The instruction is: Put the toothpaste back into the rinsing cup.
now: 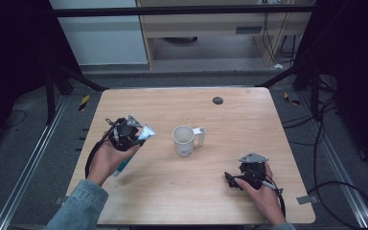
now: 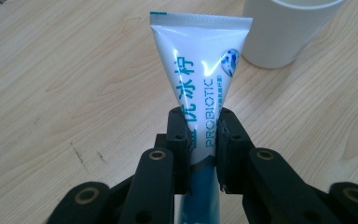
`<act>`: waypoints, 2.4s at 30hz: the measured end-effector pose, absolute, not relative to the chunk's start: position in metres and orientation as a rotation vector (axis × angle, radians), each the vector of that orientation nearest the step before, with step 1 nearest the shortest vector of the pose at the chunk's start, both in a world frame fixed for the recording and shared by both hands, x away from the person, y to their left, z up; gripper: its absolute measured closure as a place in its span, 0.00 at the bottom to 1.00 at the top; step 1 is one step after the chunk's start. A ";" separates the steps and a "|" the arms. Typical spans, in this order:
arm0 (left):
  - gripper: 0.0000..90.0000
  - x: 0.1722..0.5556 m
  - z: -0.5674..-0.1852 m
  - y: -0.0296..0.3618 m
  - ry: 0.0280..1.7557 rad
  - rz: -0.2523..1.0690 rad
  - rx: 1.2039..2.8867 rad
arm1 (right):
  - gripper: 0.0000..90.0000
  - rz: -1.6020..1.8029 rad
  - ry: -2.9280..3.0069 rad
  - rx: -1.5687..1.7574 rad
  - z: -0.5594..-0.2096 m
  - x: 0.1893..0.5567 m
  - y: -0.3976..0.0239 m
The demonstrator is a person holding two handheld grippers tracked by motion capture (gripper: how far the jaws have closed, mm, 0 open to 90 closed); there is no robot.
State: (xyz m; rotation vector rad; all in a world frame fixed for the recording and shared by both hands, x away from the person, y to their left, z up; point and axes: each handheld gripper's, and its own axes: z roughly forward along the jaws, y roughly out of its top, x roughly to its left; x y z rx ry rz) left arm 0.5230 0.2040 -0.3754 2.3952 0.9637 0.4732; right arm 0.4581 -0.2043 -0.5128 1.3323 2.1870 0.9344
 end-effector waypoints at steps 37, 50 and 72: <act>0.86 0.531 -0.335 0.142 0.817 0.525 2.288 | 0.01 0.933 2.187 1.332 -0.513 0.458 -0.204; 0.86 0.532 -0.327 0.131 0.798 0.546 2.264 | 0.01 0.933 2.188 1.329 -0.513 0.458 -0.205; 0.86 0.534 -0.309 0.115 0.782 0.570 2.177 | 0.01 0.935 2.194 1.321 -0.513 0.458 -0.205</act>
